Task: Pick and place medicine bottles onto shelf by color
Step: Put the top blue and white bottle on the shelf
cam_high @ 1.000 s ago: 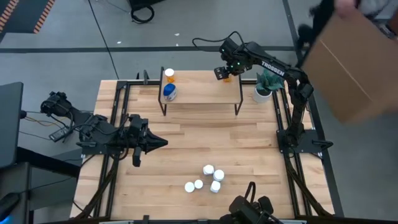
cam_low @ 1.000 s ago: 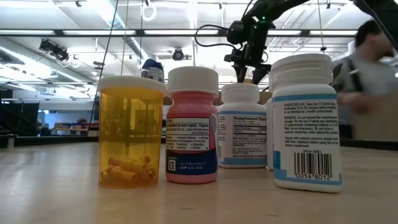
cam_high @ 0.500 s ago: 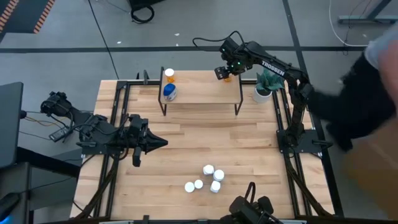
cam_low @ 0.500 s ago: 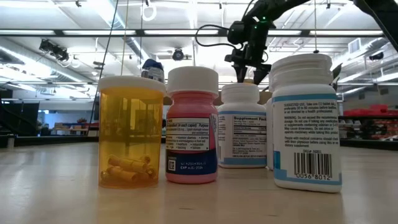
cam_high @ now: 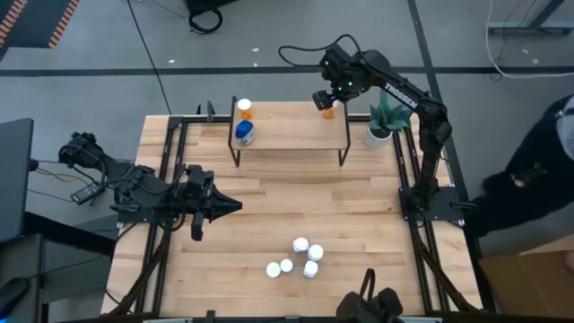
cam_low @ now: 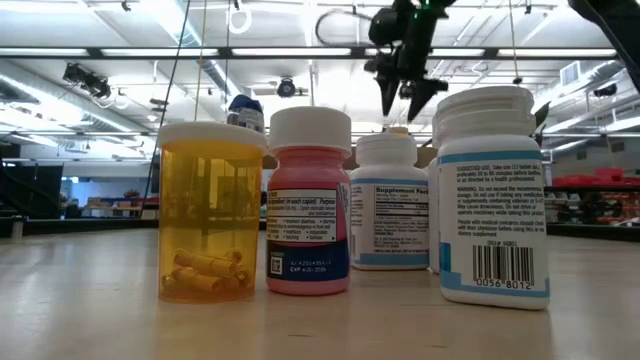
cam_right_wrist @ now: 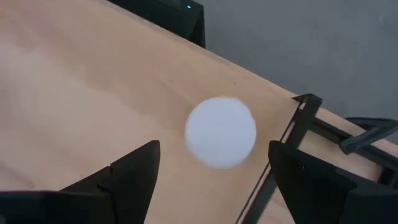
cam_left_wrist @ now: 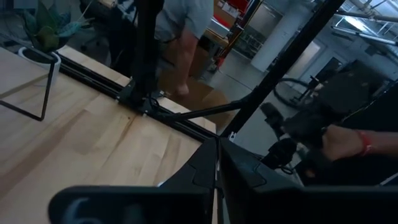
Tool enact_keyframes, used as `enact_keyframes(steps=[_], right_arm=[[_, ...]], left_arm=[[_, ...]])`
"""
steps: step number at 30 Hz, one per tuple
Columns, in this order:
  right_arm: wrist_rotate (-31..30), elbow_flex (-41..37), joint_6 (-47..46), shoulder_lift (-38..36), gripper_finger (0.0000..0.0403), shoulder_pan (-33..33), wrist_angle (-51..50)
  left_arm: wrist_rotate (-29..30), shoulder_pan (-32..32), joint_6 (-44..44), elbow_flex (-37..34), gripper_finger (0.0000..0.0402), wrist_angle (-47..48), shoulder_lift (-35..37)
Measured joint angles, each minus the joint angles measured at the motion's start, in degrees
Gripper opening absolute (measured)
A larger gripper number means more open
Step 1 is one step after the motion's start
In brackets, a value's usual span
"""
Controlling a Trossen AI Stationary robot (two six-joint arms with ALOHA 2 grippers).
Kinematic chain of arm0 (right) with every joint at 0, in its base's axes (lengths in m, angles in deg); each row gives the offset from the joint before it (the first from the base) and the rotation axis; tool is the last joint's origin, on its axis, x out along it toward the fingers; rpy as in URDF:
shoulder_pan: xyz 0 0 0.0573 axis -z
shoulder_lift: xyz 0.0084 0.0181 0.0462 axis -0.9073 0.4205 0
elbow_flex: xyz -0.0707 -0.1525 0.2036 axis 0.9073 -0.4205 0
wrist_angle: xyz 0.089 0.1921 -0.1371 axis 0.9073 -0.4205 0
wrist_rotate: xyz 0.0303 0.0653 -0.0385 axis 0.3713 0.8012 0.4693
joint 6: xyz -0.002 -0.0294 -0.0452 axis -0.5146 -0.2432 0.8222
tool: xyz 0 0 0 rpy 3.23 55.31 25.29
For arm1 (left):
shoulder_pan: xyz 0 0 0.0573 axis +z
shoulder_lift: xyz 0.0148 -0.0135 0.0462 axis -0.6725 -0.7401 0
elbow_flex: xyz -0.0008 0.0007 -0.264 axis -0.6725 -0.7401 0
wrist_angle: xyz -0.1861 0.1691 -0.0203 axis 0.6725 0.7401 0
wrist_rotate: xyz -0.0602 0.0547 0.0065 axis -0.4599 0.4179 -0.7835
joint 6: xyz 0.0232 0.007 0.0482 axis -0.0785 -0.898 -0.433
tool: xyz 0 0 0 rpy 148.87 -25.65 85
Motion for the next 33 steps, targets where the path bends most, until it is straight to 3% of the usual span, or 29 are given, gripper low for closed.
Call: enact_keyframes(steps=[8, 15, 24, 33], right_arm=[[0.40, 8.10, -3.51, -0.09, 0.0308, -9.33, -9.94], [4.01, 9.12, -13.06, -0.09, 0.0308, -24.65, -10.69], [2.27, 9.02, -27.99, -0.06, 0.0308, -44.58, -10.46], [-0.28, -4.37, -37.91, 0.00, 0.0308, -56.42, 2.55]], left_arm=[[0.02, 0.02, -2.47, 0.00, 0.0033, -0.01, 0.00], [0.02, 0.02, -3.93, 0.00, 0.0050, -0.01, 0.00], [0.02, 0.02, -5.83, 0.14, 0.0072, 0.10, 0.39], [0.13, 0.02, -10.11, 3.92, 0.0107, -0.10, 0.42]])
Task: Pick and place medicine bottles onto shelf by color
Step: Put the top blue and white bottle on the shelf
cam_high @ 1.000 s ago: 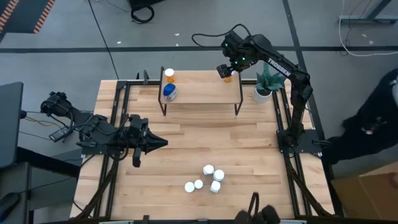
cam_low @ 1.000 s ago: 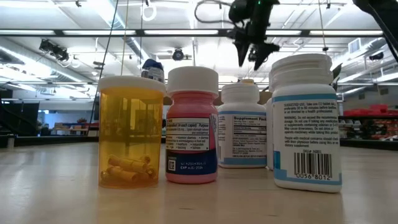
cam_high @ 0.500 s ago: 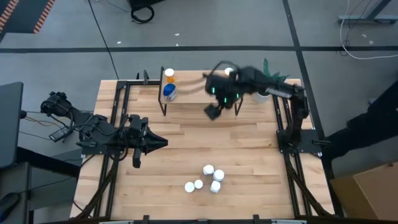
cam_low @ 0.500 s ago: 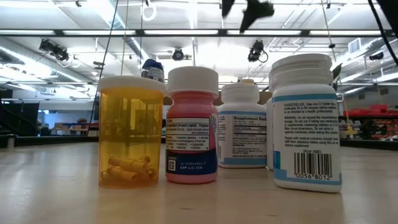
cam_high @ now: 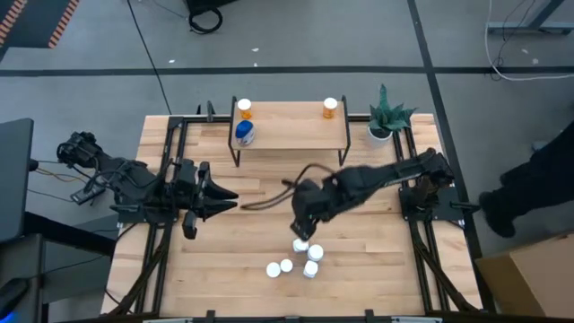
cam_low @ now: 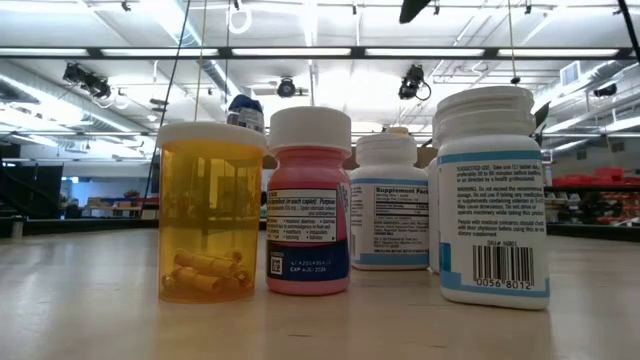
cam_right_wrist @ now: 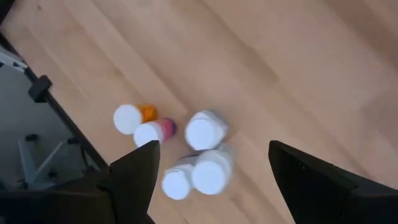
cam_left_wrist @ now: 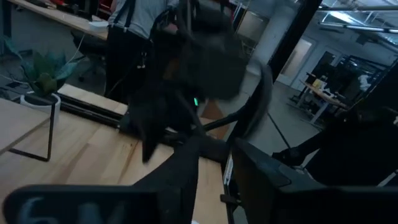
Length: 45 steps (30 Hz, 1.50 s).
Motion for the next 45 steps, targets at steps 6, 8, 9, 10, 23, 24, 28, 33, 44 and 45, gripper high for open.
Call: enact_keyframes(steps=[6, 8, 9, 10, 23, 24, 28, 33, 44, 45], right_arm=[[-1.83, -8.95, -2.41, 0.02, 0.0308, -3.97, 12.74], [-1.86, -12.41, -2.70, 0.02, 0.0308, -4.87, 16.22], [-1.44, -14.16, -3.22, 0.02, 0.0308, -5.23, 17.84], [-0.92, -15.79, -3.89, 0.04, 0.0308, -5.53, 19.29], [-3.44, -20.30, 27.53, 0.03, 0.0308, -6.14, 24.94], [-3.65, -20.38, 30.41, 0.26, 0.0308, -6.14, 25.12], [-4.24, -20.57, 39.16, 2.00, 0.0308, -5.73, 25.88], [-2.49, -20.57, 41.39, 3.68, 0.0308, -4.20, 26.83], [2.01, -20.55, 44.63, 5.68, 0.0308, -3.85, 26.91], [1.90, -20.55, 44.98, 5.68, 0.0308, -3.84, 26.68]], left_arm=[[-0.13, -0.07, 1.03, 0.29, 0.0139, 0.09, 0.00], [-0.45, -0.07, 1.07, 0.29, 0.0148, 0.09, 0.00], [-0.58, -0.07, 1.09, 0.29, 0.0153, 0.09, 0.00], [-0.59, -0.07, 1.10, 0.29, 0.0157, 0.05, 0.00], [-0.62, 0.00, 0.66, 0.29, 0.0180, 0.09, -0.02], [-0.61, 0.00, 0.63, 0.29, 0.0181, 0.13, -0.02], [-0.61, 0.00, 0.68, 0.29, 0.0183, 0.76, -0.02], [-0.62, 0.01, 0.68, 0.32, 0.0182, 0.95, -0.07], [-0.63, 0.02, 2.29, 0.34, 0.0182, 2.31, -0.07], [-0.63, 0.02, 2.27, 0.34, 0.0182, 2.25, -0.07]])
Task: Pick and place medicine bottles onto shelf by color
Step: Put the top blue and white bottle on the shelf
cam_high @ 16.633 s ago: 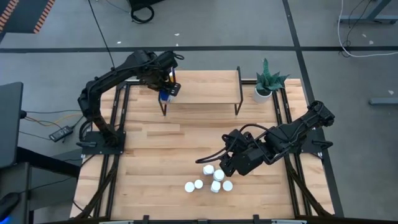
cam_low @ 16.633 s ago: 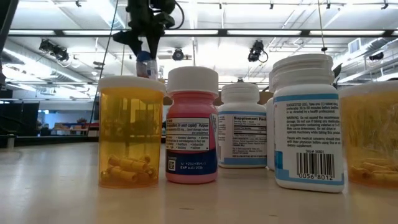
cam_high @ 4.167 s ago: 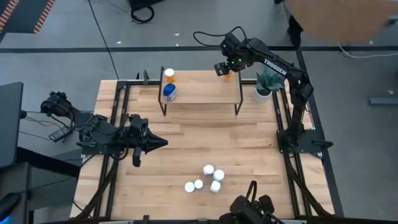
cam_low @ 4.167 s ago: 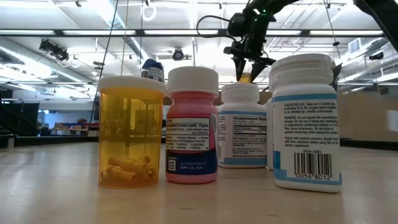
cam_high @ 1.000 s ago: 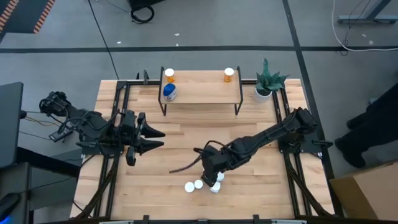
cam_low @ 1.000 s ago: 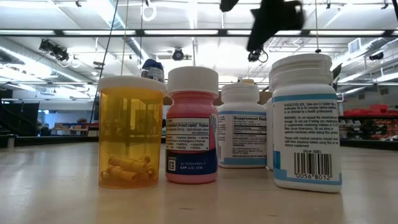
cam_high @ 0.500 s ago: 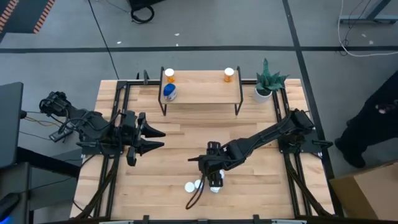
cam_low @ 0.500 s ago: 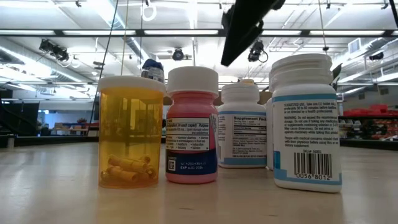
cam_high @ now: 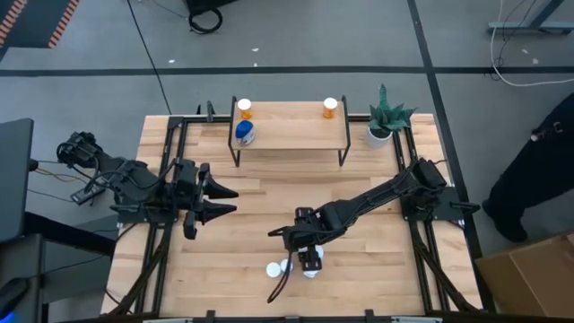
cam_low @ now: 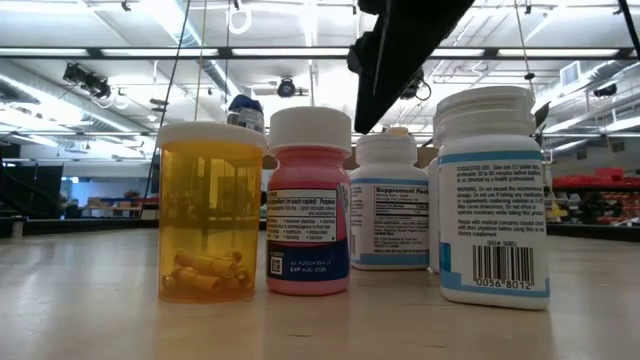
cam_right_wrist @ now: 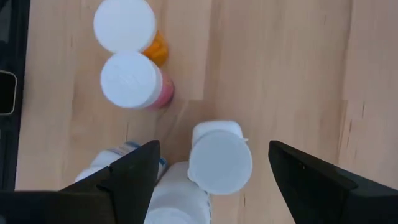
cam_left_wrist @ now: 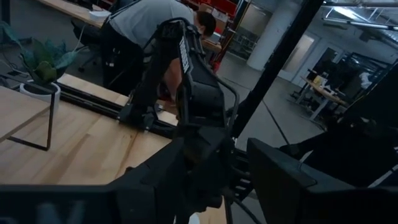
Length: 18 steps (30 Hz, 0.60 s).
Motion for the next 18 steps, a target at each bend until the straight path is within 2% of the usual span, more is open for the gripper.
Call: enact_keyframes(steps=[9, 18], right_arm=[[0.74, -4.92, -2.50, -0.04, 0.0308, 0.13, 2.90], [-0.93, -5.38, -3.14, -0.04, 0.0308, 0.17, 4.09]], left_arm=[[0.00, 0.00, 0.13, 0.00, 0.0186, 0.03, 0.00], [0.02, 0.00, -0.09, 0.00, 0.0186, 0.11, 0.00]])
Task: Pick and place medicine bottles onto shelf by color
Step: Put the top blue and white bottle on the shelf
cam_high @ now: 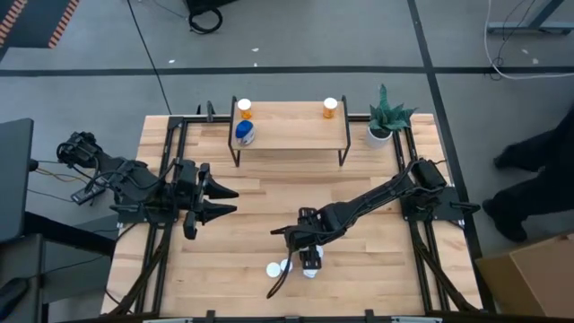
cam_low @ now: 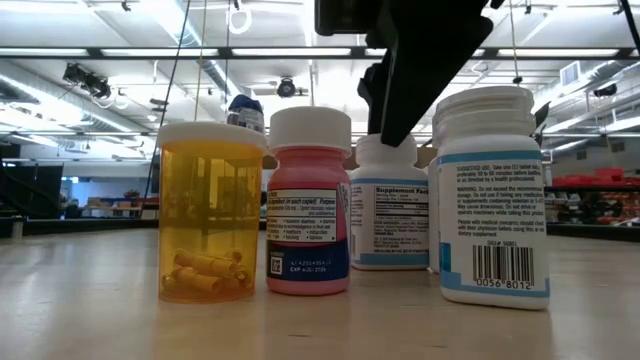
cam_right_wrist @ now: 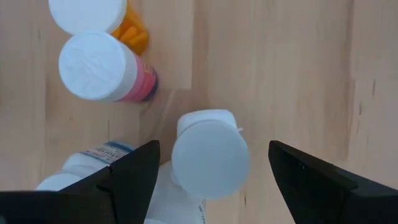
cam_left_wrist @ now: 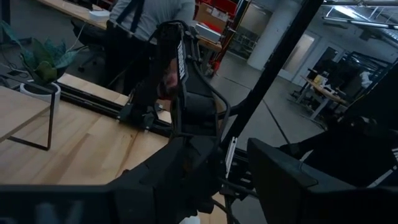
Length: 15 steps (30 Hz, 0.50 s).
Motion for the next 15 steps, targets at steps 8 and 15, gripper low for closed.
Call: enact_keyframes(steps=[8, 15], right_arm=[[-1.04, 0.00, 0.09, 0.00, 0.0308, 0.28, 0.07], [0.02, -0.02, 0.13, 0.09, 0.0308, 0.26, 0.61]], left_arm=[[0.00, 0.00, 0.00, 0.00, 0.0179, 0.04, 0.00], [0.00, 0.00, 0.00, 0.00, 0.0178, 0.07, 0.00]])
